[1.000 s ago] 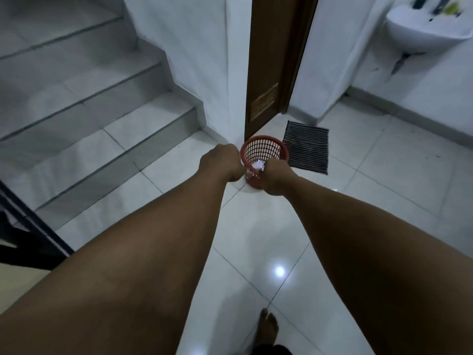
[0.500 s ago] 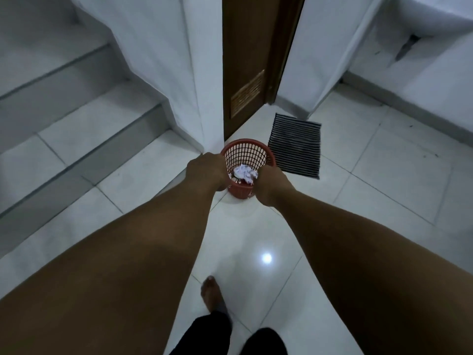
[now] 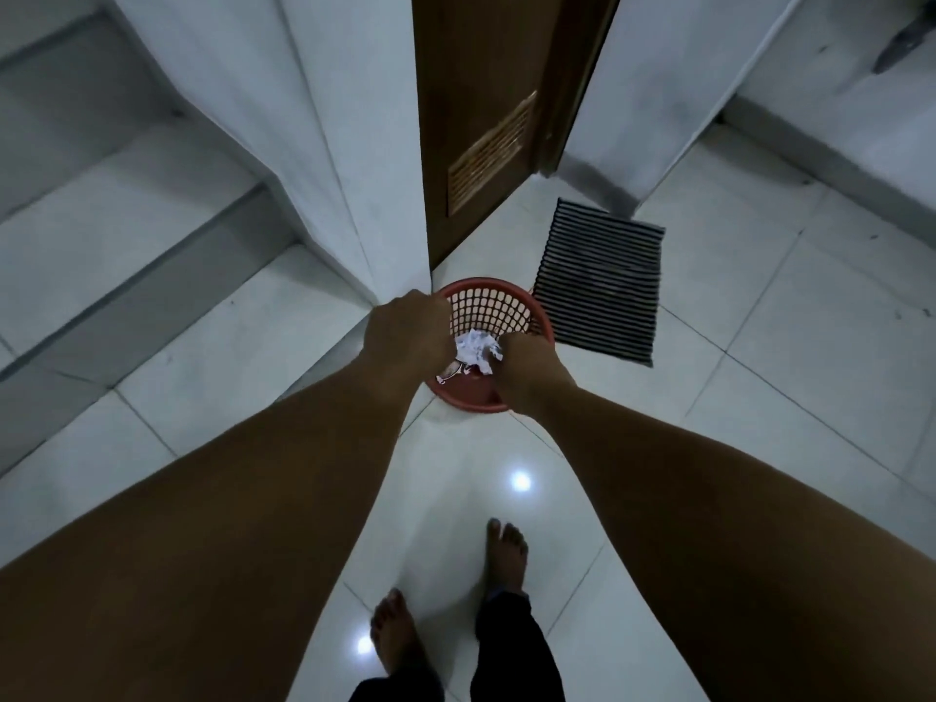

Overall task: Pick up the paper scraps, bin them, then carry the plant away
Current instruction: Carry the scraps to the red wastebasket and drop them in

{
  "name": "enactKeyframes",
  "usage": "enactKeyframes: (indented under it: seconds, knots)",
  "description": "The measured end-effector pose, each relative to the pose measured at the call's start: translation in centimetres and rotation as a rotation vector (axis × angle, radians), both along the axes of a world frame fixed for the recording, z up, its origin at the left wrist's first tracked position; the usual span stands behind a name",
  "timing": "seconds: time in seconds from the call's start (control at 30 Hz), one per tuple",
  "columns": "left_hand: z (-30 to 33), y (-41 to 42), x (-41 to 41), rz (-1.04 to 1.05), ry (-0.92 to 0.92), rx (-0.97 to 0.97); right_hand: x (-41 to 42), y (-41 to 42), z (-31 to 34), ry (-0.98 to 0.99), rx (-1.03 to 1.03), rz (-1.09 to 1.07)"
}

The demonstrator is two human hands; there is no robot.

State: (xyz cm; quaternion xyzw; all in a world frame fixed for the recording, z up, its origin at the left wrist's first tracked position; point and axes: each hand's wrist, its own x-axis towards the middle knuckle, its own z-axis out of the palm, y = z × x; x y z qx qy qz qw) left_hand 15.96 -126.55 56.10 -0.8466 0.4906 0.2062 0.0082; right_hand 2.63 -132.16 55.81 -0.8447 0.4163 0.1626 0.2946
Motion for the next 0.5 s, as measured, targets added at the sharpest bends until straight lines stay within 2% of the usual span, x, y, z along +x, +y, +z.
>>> enactKeyframes:
  seconds: [0.23,0.5]
  knots:
    - [-7.3,-3.8,2.8,-0.001,-0.038,-0.037,2.7,-4.9,-6.7,-0.053,0.073,-0.108]
    - [-13.1,-5.8,3.6,0.007,-0.054,-0.013,4.4,-7.9,-11.0,-0.011,0.088,-0.063]
